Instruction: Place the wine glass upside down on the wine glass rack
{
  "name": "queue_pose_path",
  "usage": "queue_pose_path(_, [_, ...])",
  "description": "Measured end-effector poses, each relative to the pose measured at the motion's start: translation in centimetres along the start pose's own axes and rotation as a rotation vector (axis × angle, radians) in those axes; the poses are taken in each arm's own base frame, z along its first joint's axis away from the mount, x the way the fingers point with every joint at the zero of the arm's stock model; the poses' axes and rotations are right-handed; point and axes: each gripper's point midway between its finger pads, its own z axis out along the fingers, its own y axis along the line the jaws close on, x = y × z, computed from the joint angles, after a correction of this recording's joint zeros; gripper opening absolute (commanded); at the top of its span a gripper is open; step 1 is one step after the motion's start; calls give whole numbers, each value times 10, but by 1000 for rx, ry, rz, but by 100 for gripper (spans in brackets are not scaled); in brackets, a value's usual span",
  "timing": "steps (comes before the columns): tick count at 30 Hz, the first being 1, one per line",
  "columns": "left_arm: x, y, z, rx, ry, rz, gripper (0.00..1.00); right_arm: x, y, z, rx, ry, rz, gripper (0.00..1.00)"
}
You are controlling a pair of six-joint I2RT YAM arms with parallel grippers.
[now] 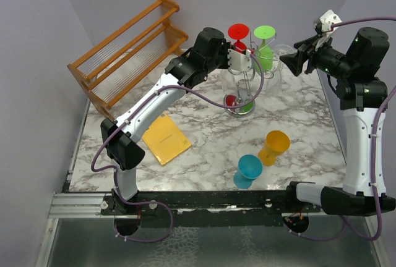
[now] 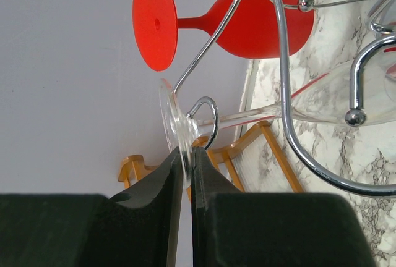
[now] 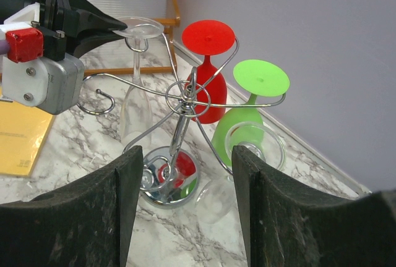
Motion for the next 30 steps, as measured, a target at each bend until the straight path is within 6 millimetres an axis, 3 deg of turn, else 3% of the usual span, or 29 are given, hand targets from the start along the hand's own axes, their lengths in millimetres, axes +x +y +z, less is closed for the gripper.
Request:
queue_pose_path(16, [-5, -8, -2, 29, -17, -22, 23, 1, 1, -1, -7, -4, 4, 59])
queue_pose_path(30, [-16, -2, -30, 41, -63, -76, 39, 2, -5, -4, 20, 5, -14, 61])
